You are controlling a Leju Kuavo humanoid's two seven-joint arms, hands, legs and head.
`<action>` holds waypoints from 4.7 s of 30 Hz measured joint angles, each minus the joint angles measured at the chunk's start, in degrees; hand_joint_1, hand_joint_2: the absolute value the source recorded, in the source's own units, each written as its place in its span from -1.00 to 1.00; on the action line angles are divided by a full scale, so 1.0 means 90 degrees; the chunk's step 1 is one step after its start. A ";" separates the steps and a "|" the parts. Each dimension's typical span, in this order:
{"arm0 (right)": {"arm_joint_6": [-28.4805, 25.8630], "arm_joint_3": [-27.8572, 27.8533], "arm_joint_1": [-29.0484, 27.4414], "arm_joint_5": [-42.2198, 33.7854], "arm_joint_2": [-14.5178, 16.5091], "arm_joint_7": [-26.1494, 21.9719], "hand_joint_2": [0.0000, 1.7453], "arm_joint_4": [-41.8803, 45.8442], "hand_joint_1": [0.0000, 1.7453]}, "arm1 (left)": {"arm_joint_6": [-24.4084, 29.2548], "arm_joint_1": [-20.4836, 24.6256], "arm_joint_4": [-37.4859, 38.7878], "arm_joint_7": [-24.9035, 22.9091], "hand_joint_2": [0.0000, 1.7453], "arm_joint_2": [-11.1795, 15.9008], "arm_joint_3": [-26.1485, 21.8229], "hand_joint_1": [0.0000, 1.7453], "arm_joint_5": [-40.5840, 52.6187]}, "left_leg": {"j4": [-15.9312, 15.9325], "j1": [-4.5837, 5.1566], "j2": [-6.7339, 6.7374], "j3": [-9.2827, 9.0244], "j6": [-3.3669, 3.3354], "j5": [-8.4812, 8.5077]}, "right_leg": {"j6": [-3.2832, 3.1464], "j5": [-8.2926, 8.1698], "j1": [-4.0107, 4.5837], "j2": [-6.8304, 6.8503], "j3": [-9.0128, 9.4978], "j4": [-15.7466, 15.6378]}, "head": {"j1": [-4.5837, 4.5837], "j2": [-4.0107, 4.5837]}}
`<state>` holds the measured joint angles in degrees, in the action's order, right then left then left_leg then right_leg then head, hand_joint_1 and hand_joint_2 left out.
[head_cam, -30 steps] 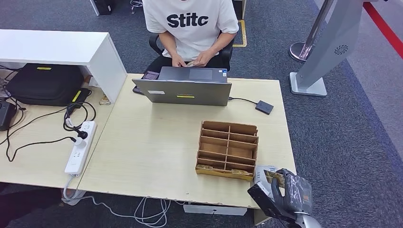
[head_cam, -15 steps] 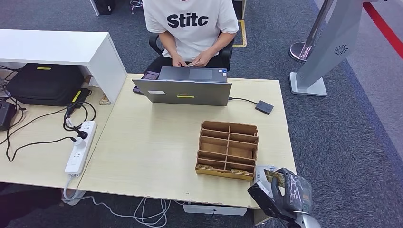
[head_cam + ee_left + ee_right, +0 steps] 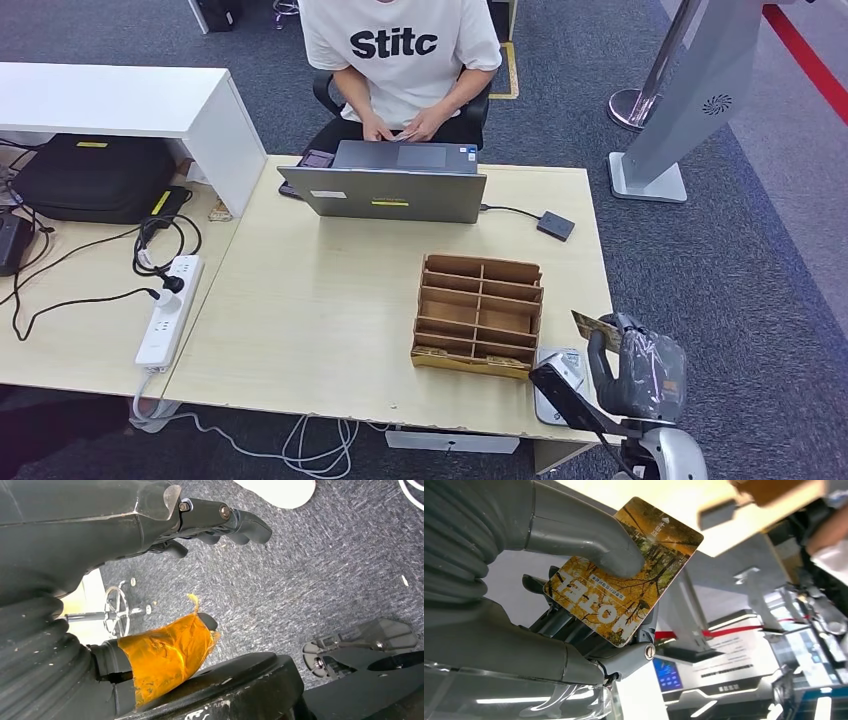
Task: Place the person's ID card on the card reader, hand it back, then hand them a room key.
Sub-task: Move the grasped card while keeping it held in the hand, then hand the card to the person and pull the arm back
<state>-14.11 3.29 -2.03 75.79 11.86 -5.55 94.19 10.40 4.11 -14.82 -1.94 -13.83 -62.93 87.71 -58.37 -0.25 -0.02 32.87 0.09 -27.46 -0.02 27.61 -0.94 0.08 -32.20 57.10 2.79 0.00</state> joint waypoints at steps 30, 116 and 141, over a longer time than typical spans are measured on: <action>0.1563 -0.0470 0.4868 -0.0723 0.0225 0.1043 1.00 -0.3825 1.00 | -0.0339 -0.0004 0.0000 0.0012 1.00 0.0211 0.1322 -1.00 0.0017 | -0.0004 0.0000 -0.0005 0.0004 0.0003 0.0021 | -0.0002 -0.0013 0.0000 0.0002 -0.0003 0.0006 | 0.0001 0.0000; -0.0632 0.2261 0.0358 0.0485 -0.0149 0.0745 1.00 -0.1936 -1.00 | 0.0010 -0.0015 0.0000 -0.0071 1.00 0.0031 0.0200 -1.00 -0.0148 | -0.0001 -0.0001 -0.0009 0.0008 0.0002 0.0006 | -0.0001 -0.0004 0.0001 0.0008 -0.0007 0.0002 | 0.0001 0.0000; -0.1108 0.2560 0.0472 0.1584 -0.0513 0.2577 1.00 -0.1928 -1.00 | 0.0010 -0.0013 0.0000 -0.0065 1.00 0.0024 0.0153 -1.00 -0.0027 | -0.0001 -0.0001 -0.0008 0.0007 0.0002 0.0006 | -0.0001 -0.0004 0.0000 0.0004 -0.0006 0.0002 | 0.0000 0.0000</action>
<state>-24.08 26.32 2.22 90.05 7.24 17.64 76.83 10.49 3.99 -14.82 -2.53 -13.61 -61.55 87.47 -58.39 -0.25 -0.09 32.94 0.10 -27.41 -0.03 27.58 -0.93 0.12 -32.26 57.11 2.79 0.00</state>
